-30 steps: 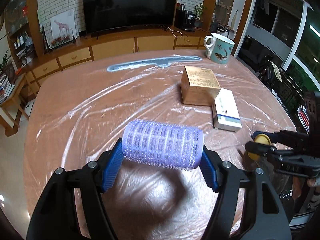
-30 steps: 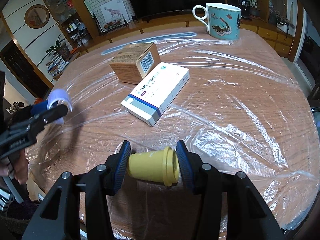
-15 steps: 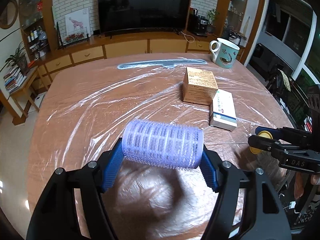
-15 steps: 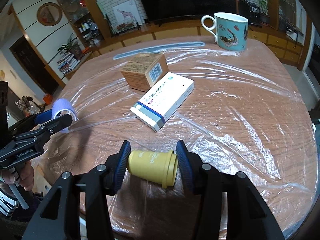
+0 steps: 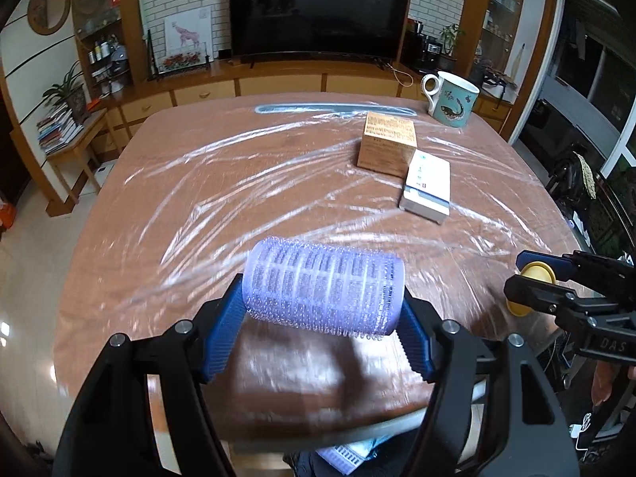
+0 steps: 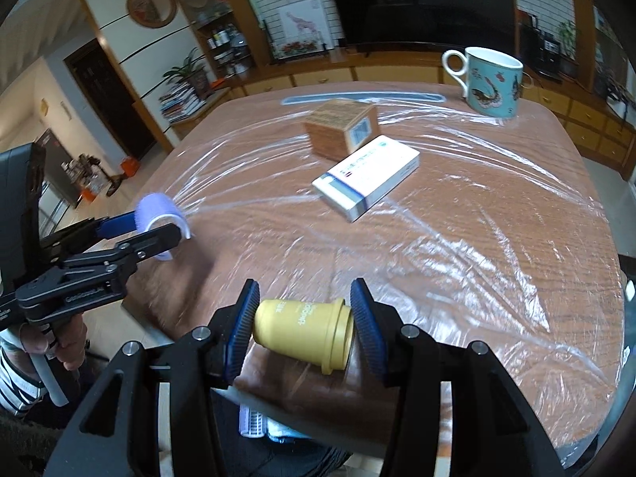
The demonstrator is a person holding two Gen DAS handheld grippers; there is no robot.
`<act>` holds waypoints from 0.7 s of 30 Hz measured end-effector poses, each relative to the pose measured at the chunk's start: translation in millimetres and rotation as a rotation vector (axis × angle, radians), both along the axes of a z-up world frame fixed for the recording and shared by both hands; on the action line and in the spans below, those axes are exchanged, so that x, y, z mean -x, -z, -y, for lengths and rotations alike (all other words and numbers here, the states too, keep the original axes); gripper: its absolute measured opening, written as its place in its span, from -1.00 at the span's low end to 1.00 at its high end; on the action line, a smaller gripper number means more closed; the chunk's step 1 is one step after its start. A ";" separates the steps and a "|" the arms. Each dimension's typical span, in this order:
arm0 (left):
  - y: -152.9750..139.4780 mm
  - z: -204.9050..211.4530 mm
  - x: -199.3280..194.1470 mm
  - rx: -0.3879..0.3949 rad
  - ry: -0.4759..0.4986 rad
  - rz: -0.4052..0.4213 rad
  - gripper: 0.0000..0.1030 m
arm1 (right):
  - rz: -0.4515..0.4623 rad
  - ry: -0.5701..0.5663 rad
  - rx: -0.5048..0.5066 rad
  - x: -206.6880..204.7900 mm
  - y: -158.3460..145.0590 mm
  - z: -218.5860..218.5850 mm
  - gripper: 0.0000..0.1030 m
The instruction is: Collect trash
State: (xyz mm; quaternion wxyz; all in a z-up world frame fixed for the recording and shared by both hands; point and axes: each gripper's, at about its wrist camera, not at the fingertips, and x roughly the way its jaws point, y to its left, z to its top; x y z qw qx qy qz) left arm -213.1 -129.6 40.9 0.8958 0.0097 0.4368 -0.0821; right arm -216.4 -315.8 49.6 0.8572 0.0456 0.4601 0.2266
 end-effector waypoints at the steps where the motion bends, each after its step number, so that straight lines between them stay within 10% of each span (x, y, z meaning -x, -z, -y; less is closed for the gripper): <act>1: 0.3 0.1 4.6 0.001 -0.005 -0.003 0.36 | 0.001 -0.010 -0.002 3.9 -0.3 -1.1 -0.08; 21: 3.6 -14.2 65.9 0.053 0.093 -0.039 0.36 | -0.060 -0.023 -0.011 64.8 -0.6 -31.9 -0.08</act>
